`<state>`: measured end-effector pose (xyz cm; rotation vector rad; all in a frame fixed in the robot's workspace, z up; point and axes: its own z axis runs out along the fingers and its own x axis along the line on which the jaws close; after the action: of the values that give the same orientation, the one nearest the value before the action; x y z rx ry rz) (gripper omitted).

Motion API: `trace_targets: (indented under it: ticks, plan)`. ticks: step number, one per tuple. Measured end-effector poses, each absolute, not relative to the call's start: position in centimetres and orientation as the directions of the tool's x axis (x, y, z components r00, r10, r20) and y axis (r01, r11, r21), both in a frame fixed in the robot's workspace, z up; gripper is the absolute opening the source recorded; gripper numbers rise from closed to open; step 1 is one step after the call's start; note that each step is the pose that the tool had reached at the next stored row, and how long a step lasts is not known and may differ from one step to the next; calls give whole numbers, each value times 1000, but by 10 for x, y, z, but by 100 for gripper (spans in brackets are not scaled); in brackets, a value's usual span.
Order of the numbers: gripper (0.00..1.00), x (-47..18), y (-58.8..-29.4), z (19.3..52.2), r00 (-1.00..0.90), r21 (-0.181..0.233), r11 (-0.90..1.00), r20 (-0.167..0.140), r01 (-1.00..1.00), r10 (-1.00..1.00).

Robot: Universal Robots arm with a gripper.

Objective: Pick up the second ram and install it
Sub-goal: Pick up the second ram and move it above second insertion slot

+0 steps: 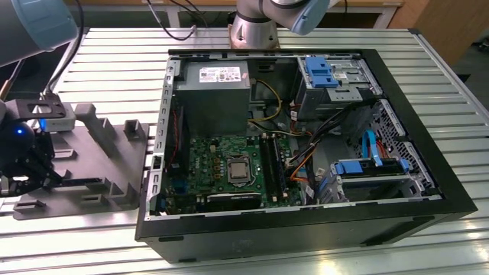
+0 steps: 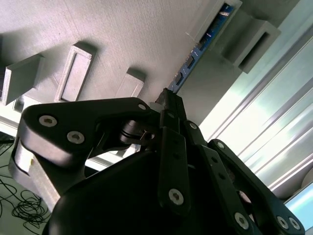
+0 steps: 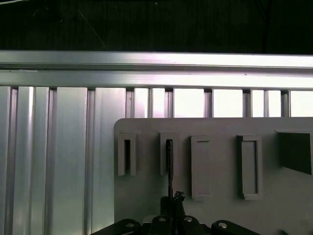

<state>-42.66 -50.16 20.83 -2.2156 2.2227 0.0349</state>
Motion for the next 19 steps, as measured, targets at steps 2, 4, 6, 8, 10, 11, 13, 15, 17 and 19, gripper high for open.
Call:
trace_targets:
  ticks: [2,4,6,8,10,11,13,15,17,19]
  plan:
    - [12,-427,-502,209,-3,13,3,-18,-1000,-1000]
    - [12,-427,-502,210,-3,13,3,-18,-1000,-1000]
    - [12,-427,-502,212,-3,13,3,-18,-1000,-1000]
    - [12,-427,-502,212,-3,13,3,-18,-1000,-1000]
    - [12,-427,-502,213,-3,14,3,-18,-1000,-1000]
    - [12,-427,-502,214,-3,13,3,-18,-1000,-1000]
    - [12,-427,-502,215,-3,13,3,-18,-1000,-1000]
    - [12,-427,-502,216,-3,13,3,-18,-1000,-1000]
    - [12,-427,-502,216,-3,13,3,-18,-1000,-1000]
    - [12,-427,-502,217,-3,13,3,-18,-1000,-1000]
